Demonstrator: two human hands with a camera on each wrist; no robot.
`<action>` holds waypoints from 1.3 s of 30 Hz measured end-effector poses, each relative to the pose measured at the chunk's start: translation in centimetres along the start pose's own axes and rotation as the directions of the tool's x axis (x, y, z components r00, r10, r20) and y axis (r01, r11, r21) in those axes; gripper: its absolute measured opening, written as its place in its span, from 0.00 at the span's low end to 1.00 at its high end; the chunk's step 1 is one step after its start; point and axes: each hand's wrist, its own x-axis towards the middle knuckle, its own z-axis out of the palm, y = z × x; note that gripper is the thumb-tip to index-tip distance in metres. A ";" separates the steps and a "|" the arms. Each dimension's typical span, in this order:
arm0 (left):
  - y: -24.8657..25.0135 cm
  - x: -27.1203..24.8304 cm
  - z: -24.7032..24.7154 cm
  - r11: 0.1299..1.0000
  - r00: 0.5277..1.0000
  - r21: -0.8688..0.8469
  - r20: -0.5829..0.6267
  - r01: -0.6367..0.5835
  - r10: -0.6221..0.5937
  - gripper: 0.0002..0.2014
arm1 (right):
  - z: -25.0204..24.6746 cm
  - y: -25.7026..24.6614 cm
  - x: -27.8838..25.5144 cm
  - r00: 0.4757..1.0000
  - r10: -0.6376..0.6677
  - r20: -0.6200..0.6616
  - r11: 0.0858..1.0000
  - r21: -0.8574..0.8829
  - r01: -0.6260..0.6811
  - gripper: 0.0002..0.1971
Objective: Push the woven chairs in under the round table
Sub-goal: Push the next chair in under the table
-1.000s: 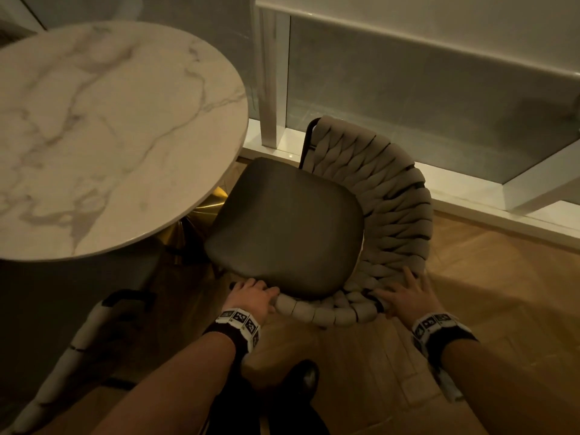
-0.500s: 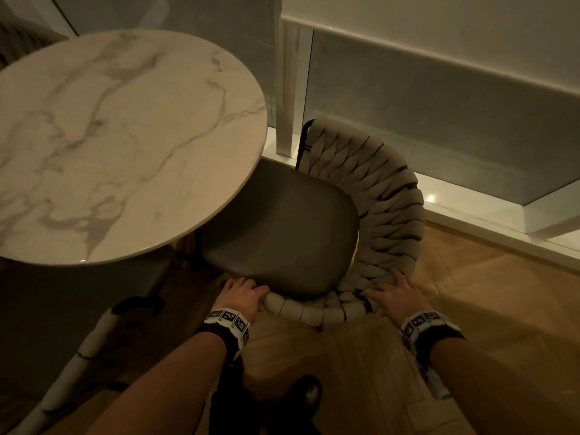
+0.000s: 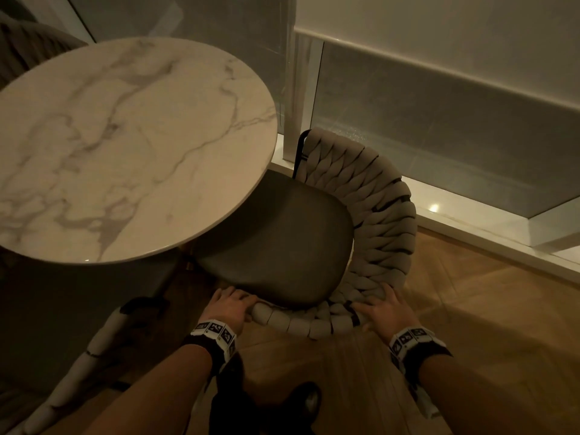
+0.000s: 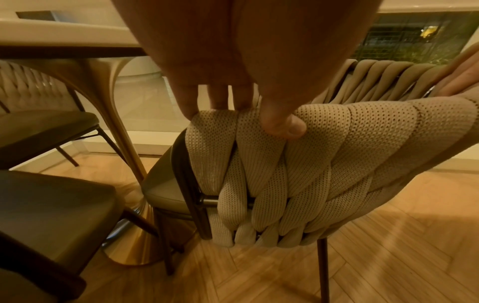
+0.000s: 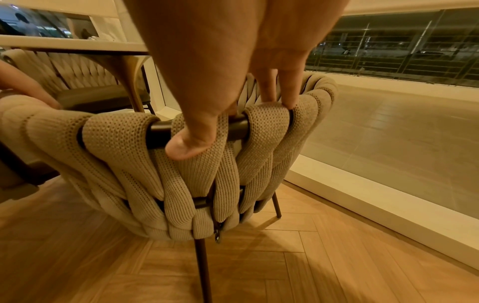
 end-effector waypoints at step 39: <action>12.7 -0.3 2.2 -0.103 0.696 -0.942 0.307 0.319 -0.649 0.62 | -6.4 17.2 11.6 0.951 0.307 0.022 0.612 0.761 -0.215 0.26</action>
